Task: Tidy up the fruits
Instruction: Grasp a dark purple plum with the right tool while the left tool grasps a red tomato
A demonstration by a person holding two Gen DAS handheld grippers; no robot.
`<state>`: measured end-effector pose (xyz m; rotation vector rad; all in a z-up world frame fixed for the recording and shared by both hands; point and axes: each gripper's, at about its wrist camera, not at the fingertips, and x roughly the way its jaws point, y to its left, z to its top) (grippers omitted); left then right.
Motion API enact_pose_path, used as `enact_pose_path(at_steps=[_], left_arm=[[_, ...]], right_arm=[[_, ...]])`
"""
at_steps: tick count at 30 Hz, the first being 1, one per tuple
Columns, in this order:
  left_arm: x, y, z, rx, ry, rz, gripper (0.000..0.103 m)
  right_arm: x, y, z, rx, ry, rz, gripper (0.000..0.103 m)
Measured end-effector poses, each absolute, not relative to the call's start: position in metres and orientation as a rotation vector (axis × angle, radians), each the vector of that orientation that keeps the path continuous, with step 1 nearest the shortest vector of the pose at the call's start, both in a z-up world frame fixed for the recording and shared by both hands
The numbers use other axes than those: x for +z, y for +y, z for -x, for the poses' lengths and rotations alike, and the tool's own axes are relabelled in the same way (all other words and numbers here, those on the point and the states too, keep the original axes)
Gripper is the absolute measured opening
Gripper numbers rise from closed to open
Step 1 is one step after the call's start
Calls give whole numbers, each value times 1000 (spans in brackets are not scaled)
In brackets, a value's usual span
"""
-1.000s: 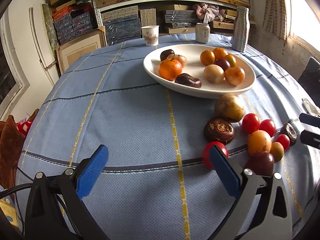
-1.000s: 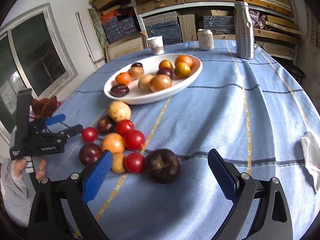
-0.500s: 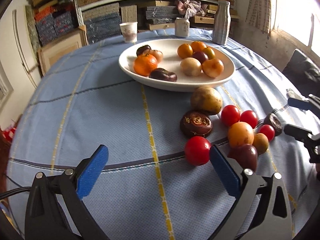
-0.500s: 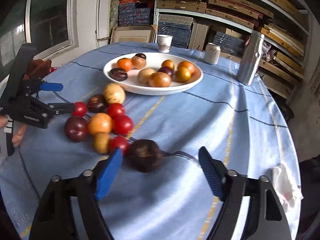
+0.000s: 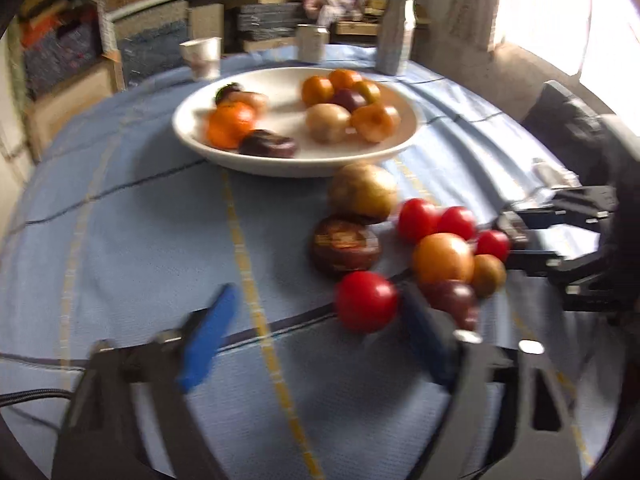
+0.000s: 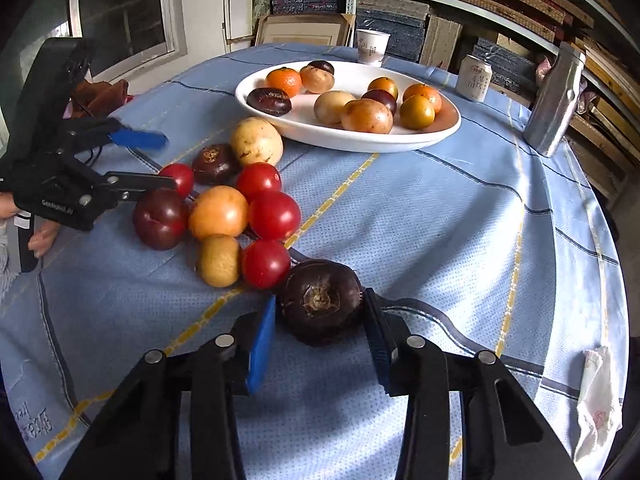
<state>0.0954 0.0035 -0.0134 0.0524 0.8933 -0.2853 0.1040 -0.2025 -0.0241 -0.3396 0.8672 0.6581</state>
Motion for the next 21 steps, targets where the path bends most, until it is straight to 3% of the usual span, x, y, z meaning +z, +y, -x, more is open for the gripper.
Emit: enact_pose_path(at_steps=[7, 9, 21], left_arm=[[-13, -11, -89, -352, 879, -85, 38], [-13, -16, -87, -365, 888, -94, 34], [-22, -13, -93, -369, 954, -41, 32]], right_arm=[[-25, -202, -106, 664, 875, 328, 43], [-25, -203, -107, 664, 876, 329, 43], [-27, -203, -110, 673, 887, 323, 43]])
